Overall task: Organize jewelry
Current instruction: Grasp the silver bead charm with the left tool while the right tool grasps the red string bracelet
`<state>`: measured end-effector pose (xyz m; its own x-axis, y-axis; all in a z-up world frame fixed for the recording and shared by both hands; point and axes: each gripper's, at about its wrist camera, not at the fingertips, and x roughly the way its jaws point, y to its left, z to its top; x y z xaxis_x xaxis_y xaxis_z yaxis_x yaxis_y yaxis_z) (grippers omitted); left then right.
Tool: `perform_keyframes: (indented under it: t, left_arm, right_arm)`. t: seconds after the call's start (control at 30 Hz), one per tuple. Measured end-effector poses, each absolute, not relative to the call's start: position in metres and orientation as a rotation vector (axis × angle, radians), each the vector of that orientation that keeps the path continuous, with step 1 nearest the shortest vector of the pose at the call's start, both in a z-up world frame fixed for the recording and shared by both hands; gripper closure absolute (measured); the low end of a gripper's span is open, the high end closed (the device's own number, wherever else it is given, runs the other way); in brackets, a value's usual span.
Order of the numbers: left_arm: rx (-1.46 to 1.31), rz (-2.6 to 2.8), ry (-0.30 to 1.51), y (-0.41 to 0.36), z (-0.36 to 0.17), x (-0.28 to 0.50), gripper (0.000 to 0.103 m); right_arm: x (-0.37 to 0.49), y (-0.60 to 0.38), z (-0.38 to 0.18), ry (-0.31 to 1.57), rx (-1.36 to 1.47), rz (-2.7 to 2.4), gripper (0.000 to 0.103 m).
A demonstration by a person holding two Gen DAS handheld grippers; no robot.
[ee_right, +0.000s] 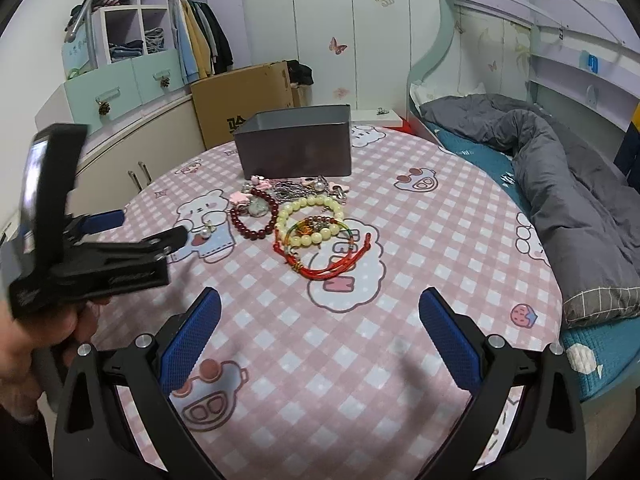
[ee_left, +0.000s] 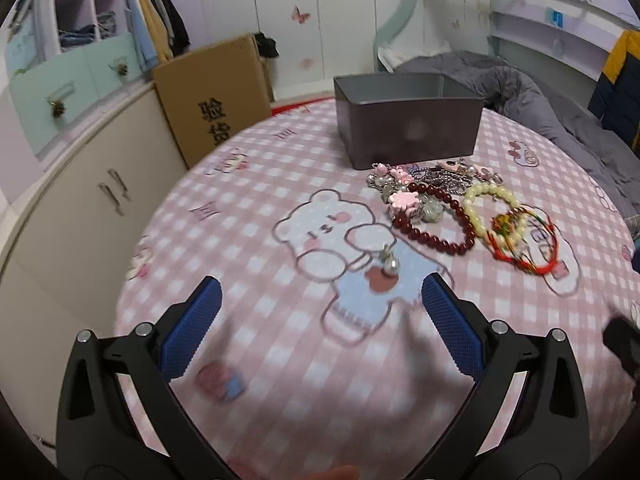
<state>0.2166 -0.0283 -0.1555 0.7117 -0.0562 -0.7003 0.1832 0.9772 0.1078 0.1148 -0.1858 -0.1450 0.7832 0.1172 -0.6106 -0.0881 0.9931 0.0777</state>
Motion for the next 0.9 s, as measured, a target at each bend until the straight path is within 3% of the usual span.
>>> perform_keyframes:
  t: [0.17,0.23,0.37,0.47,0.53,0.7,0.77,0.9]
  left_arm:
    - [0.139,-0.167,0.843,-0.034,-0.165,0.245,0.009]
    - [0.132,-0.202,0.866,-0.036,-0.169,0.251,0.026]
    - [0.099,-0.264,0.870,-0.035,-0.168,0.250,0.072]
    - [0.072,-0.308,0.868,-0.031,-0.168,0.244,0.091]
    - [0.059,-0.326,0.868,-0.028,-0.167,0.239,0.092]
    - [0.040,-0.350,0.858,-0.024,-0.166,0.229,0.092]
    - [0.033,-0.354,0.853,-0.022,-0.166,0.228,0.092]
    - [0.018,-0.363,0.844,-0.018,-0.164,0.220,0.092]
  right_arm:
    - [0.121,-0.194,-0.148,0.676,0.054,0.107,0.008]
    - [0.124,-0.194,-0.149,0.679,0.053,0.113,0.007]
    - [0.130,-0.189,-0.146,0.676,0.043,0.157,0.012]
    - [0.137,-0.185,-0.143,0.681,0.035,0.191,0.023]
    - [0.145,-0.182,-0.142,0.689,0.021,0.213,0.032]
    - [0.174,-0.166,-0.147,0.749,-0.063,0.288,0.040]
    - [0.190,-0.158,-0.162,0.815,-0.129,0.291,0.051]
    - [0.196,-0.157,-0.170,0.852,-0.161,0.292,0.098]
